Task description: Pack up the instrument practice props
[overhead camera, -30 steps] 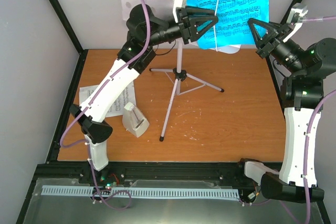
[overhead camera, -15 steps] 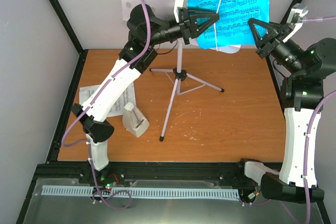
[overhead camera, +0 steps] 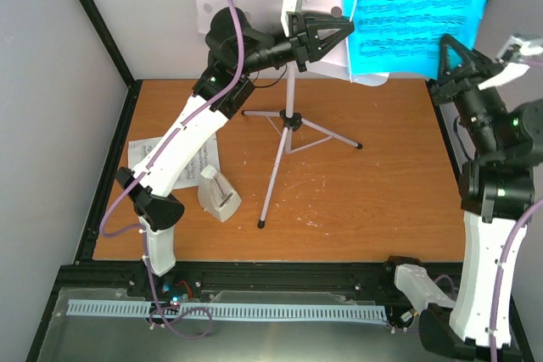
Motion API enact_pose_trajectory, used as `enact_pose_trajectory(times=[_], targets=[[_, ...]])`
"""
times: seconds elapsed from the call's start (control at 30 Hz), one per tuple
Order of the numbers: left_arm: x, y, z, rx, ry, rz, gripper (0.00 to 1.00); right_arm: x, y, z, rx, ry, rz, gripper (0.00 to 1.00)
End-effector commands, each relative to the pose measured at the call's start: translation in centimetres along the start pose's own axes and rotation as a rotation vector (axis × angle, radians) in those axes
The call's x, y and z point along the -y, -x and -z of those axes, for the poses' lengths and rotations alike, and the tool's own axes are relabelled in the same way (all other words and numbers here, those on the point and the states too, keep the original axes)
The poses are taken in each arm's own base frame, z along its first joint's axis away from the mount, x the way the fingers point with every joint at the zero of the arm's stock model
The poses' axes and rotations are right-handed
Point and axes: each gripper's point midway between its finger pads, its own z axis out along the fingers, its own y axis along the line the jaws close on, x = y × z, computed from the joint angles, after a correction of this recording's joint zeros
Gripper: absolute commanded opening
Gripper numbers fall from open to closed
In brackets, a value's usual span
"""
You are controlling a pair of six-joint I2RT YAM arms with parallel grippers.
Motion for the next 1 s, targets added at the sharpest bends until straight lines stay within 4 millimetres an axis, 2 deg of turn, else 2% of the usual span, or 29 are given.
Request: enact_pose_trajectory(times=[0.0, 0.1, 0.23, 0.33, 0.47, 0.67, 0.8, 0.97], targets=[[1.0, 1.3, 0.2, 0.036, -0.001, -0.037, 0.00, 4.6, 2.7, 4.4, 0.169, -0.384, 0.051, 0.03], [0.7, 1.2, 0.2, 0.036, 0.009, -0.032, 0.00, 5.6, 3.7, 7.4, 0.259, -0.507, 0.071, 0.03], [0.4, 1.3, 0.2, 0.045, 0.030, -0.024, 0.09, 5.3, 4.9, 10.5, 0.364, -0.568, 0.083, 0.03], [0.2, 1.3, 0.3, 0.049, 0.038, -0.022, 0.20, 4.8, 5.4, 11.5, 0.399, -0.569, 0.090, 0.03], [0.3, 1.3, 0.3, 0.046, 0.038, -0.025, 0.27, 3.5, 5.9, 12.0, 0.417, -0.525, 0.103, 0.03], [1.0, 1.6, 1.0, 0.047, 0.046, -0.067, 0.56, 0.3, 6.8, 14.0, 0.452, -0.426, 0.125, 0.03], [2.2, 1.6, 2.1, 0.036, 0.051, -0.113, 0.72, -0.2, 5.4, 15.7, 0.427, -0.432, 0.118, 0.03], [3.9, 0.4, 3.5, 0.006, 0.010, -0.155, 0.83, 1.8, 0.6, 16.4, 0.301, -0.493, 0.057, 0.03]])
